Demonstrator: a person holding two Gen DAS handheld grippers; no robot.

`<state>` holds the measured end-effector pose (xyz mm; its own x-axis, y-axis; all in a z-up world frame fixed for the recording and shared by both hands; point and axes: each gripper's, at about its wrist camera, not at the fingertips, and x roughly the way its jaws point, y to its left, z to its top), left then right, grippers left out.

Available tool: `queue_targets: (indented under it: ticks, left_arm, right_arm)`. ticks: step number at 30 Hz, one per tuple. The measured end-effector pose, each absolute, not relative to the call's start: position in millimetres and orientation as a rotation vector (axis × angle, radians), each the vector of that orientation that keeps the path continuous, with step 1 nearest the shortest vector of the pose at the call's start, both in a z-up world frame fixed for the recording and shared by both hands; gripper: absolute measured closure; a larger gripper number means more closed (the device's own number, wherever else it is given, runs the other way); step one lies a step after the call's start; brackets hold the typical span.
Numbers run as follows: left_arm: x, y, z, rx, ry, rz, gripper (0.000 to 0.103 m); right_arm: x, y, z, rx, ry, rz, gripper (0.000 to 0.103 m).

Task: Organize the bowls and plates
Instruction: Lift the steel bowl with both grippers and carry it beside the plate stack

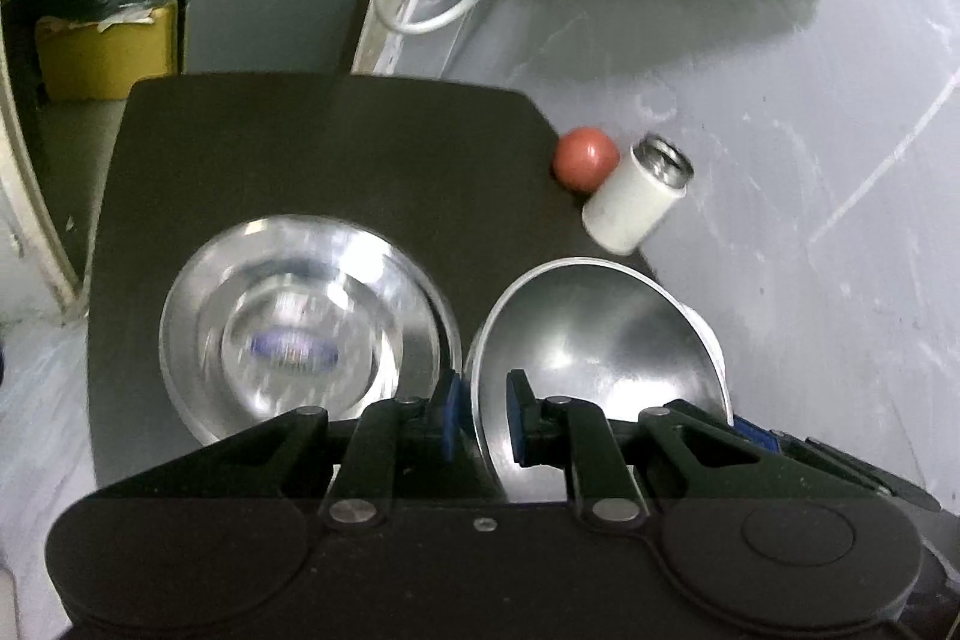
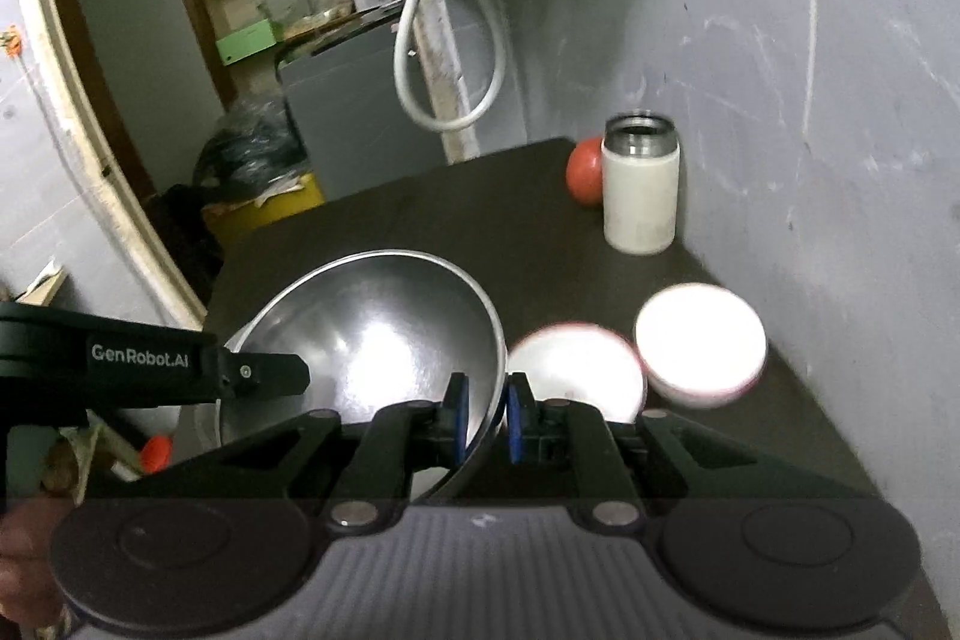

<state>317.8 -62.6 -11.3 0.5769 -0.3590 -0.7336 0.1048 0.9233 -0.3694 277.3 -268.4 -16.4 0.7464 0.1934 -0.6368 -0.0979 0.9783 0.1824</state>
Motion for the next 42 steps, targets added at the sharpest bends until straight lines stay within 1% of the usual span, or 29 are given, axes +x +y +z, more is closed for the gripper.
queue_targets:
  ticks: [13, 14, 21, 23, 26, 36, 38, 42]
  left_arm:
    - [252, -84, -15, -0.205, 0.976, -0.266, 0.086]
    - [249, -86, -17, -0.199, 0.982, -0.27, 0.086]
    - [225, -88, -43, -0.205, 1.089, -0.272, 0.086]
    - [219, -90, -49, -0.194, 1.113, -0.27, 0.084]
    - [211, -90, -54, -0.191, 1.147, -0.263, 0.084]
    - [198, -81, -61, -0.194, 1.193, -0.182, 0.083]
    - [197, -77, -62, -0.196, 1.196, -0.162, 0.083]
    - [195, -73, -62, -0.204, 1.193, -0.129, 0.082]
  right_arm:
    - [211, -297, -27, 0.144, 0.76, 0.25, 0.088]
    - [207, -298, -28, 0.142, 0.767, 0.258, 0.087]
    - [183, -306, -46, 0.152, 0.848, 0.294, 0.087]
    - [177, -306, -51, 0.153, 0.872, 0.305, 0.084]
    - [167, -305, -56, 0.156, 0.896, 0.317, 0.084]
    - [165, -295, -65, 0.146, 0.945, 0.376, 0.084]
    - [165, -291, -66, 0.136, 0.951, 0.393, 0.081]
    - [168, -284, -68, 0.121, 0.957, 0.418, 0.081]
